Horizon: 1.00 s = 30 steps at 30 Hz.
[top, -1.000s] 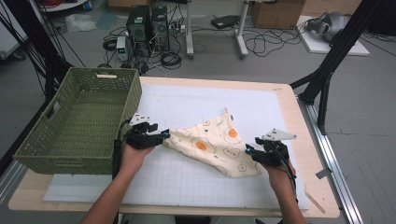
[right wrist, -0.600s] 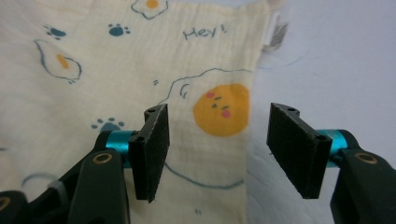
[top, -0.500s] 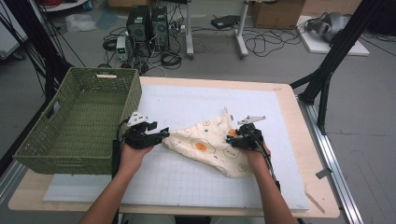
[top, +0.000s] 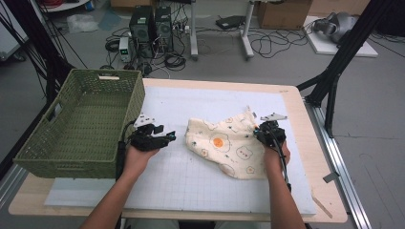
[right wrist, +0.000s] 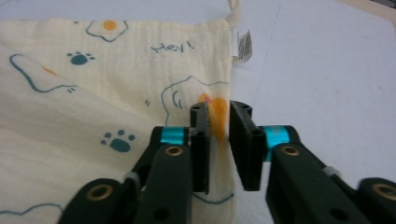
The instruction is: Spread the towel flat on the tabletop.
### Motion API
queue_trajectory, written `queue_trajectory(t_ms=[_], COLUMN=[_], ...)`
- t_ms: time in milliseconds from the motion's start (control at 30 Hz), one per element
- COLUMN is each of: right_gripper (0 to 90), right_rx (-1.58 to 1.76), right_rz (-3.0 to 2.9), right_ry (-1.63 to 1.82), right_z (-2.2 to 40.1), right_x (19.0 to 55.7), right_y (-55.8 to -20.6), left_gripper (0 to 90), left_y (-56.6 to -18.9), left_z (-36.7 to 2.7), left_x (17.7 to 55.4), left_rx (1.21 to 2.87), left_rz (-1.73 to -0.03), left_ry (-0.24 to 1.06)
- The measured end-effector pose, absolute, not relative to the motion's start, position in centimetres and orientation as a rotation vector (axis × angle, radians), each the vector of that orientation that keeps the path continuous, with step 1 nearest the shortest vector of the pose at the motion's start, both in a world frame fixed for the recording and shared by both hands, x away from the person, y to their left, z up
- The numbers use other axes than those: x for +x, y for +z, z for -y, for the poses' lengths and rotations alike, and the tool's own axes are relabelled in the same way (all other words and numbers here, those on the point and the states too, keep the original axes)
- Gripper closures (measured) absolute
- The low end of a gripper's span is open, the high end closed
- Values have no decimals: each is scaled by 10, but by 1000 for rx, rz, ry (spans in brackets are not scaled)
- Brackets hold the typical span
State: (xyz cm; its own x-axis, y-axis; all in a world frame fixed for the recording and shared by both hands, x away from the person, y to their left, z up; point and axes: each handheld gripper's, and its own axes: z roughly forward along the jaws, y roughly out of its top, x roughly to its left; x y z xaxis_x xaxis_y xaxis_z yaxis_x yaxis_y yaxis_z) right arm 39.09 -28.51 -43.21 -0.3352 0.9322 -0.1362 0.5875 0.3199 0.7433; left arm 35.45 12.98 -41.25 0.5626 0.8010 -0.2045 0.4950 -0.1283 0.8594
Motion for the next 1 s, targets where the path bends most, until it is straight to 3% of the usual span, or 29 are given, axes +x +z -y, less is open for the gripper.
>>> queue_trajectory(t_ms=[200, 467, 533, 600, 667, 1000], right_gripper=[639, 547, 530, 518, 515, 512], right_rx=[1291, 1191, 1170, 1133, 1097, 940], right_rz=[-2026, -2139, -2175, -2207, -2241, -2395], right_ry=[921, 1018, 1039, 1053, 1052, 1086], right_z=[284, 272, 266, 261, 256, 230], right_x=[376, 355, 350, 345, 339, 326], right_y=[-425, -424, -426, -428, -428, -440], left_gripper=[460, 506, 597, 798, 867, 872], left_y=[-430, -446, -447, -446, -444, -422], left_z=[-106, -78, -72, -70, -73, -120], left_x=[366, 366, 365, 363, 363, 342], left_rx=[1935, 2041, 2062, 2086, 2074, 1960], left_rz=[-986, -901, -884, -874, -878, -935], left_ry=[262, 255, 253, 269, 271, 252])
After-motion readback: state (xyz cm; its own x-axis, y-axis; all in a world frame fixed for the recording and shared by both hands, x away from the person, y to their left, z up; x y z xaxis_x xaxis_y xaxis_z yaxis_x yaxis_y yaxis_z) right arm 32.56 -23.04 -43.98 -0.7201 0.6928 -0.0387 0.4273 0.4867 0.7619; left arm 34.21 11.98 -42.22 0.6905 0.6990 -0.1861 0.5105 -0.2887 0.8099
